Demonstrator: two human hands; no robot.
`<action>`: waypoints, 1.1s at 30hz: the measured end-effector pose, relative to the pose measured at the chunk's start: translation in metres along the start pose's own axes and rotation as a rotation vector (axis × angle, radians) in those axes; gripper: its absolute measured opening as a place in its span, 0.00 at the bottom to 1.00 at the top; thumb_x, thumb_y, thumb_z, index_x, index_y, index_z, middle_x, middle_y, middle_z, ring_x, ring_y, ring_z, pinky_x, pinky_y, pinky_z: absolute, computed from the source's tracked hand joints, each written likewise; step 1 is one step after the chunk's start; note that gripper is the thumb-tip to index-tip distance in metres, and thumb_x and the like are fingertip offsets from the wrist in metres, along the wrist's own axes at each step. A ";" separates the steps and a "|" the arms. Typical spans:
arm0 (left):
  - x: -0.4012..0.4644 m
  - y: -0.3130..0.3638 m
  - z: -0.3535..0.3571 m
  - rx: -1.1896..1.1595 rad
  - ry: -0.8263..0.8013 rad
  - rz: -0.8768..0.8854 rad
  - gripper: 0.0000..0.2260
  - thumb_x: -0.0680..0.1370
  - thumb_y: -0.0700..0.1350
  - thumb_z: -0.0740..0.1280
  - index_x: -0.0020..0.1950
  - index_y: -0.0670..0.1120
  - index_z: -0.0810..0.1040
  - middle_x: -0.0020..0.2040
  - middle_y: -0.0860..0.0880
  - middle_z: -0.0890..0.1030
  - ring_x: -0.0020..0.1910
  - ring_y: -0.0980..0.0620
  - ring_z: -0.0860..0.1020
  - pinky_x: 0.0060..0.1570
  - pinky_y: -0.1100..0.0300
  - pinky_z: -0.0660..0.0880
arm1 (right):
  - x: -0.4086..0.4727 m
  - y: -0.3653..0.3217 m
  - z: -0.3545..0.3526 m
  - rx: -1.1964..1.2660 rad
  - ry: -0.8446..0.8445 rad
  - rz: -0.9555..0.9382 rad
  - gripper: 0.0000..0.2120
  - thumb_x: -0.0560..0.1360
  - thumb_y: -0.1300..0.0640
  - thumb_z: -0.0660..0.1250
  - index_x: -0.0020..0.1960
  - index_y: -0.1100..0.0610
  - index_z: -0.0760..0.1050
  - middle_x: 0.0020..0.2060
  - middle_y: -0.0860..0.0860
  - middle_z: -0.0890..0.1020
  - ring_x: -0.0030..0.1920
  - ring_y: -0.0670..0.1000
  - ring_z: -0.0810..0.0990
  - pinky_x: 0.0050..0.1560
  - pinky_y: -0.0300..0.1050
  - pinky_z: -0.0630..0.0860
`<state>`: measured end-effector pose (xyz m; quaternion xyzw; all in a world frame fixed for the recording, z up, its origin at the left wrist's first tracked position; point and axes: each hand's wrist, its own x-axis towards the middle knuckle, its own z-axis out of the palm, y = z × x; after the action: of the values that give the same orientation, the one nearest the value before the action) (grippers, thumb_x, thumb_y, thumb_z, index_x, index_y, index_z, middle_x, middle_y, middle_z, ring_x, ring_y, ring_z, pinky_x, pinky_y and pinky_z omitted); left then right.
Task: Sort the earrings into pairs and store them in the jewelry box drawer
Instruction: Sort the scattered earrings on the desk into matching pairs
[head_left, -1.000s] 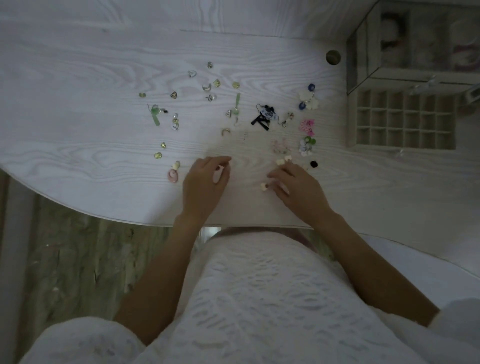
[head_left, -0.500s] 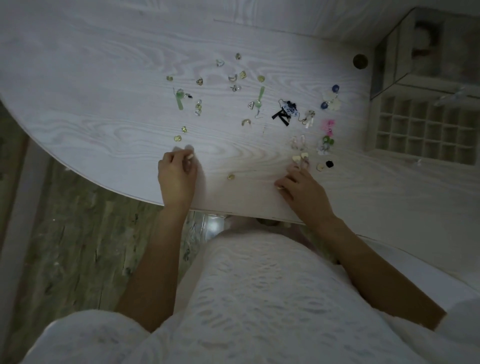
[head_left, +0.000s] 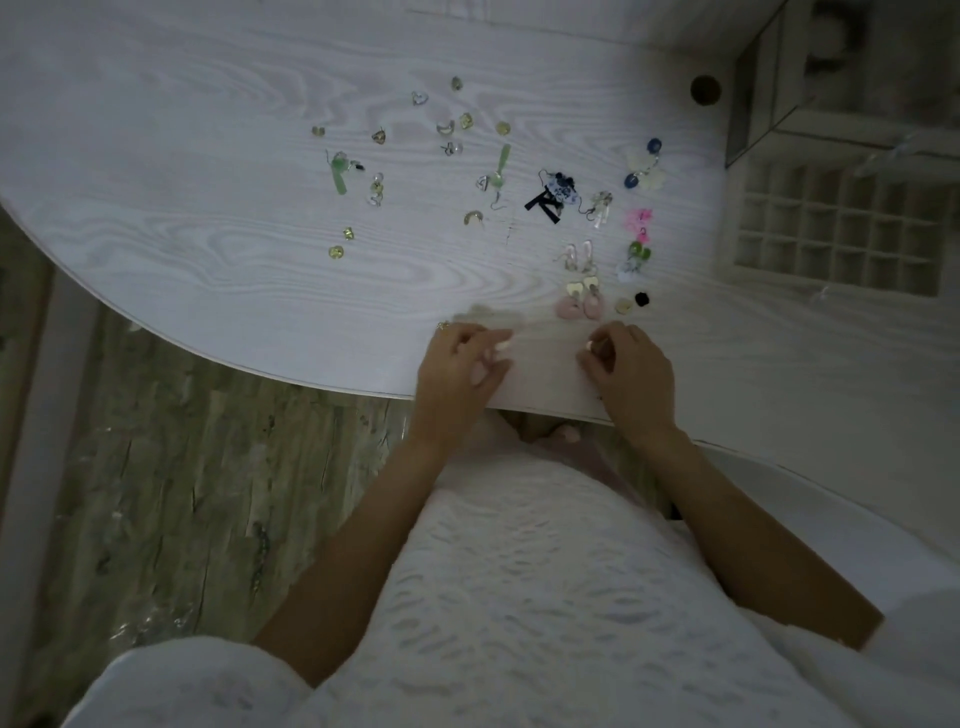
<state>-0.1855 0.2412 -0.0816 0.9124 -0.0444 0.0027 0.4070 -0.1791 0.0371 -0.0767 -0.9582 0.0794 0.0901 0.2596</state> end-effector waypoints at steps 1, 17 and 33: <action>0.003 0.007 0.010 0.006 -0.045 0.008 0.11 0.71 0.43 0.71 0.53 0.45 0.81 0.46 0.45 0.78 0.44 0.50 0.75 0.46 0.66 0.69 | 0.000 0.002 -0.001 0.012 0.001 0.029 0.09 0.75 0.54 0.66 0.50 0.58 0.74 0.45 0.54 0.77 0.41 0.48 0.71 0.41 0.41 0.65; 0.022 0.034 0.049 -0.010 -0.134 -0.101 0.15 0.70 0.44 0.72 0.56 0.46 0.79 0.51 0.46 0.77 0.42 0.49 0.78 0.42 0.56 0.77 | -0.013 0.008 -0.001 0.239 0.066 0.079 0.15 0.74 0.62 0.67 0.60 0.62 0.74 0.54 0.59 0.74 0.45 0.47 0.72 0.48 0.40 0.72; 0.022 0.025 0.016 0.033 -0.155 -0.008 0.11 0.75 0.45 0.66 0.57 0.47 0.78 0.49 0.50 0.80 0.47 0.52 0.76 0.46 0.59 0.74 | -0.006 -0.006 -0.006 0.009 0.047 -0.207 0.15 0.73 0.65 0.64 0.60 0.61 0.73 0.53 0.61 0.75 0.52 0.59 0.74 0.45 0.50 0.76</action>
<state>-0.1659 0.2105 -0.0726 0.9166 -0.0723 -0.0688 0.3872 -0.1833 0.0397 -0.0673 -0.9620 -0.0133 0.0398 0.2698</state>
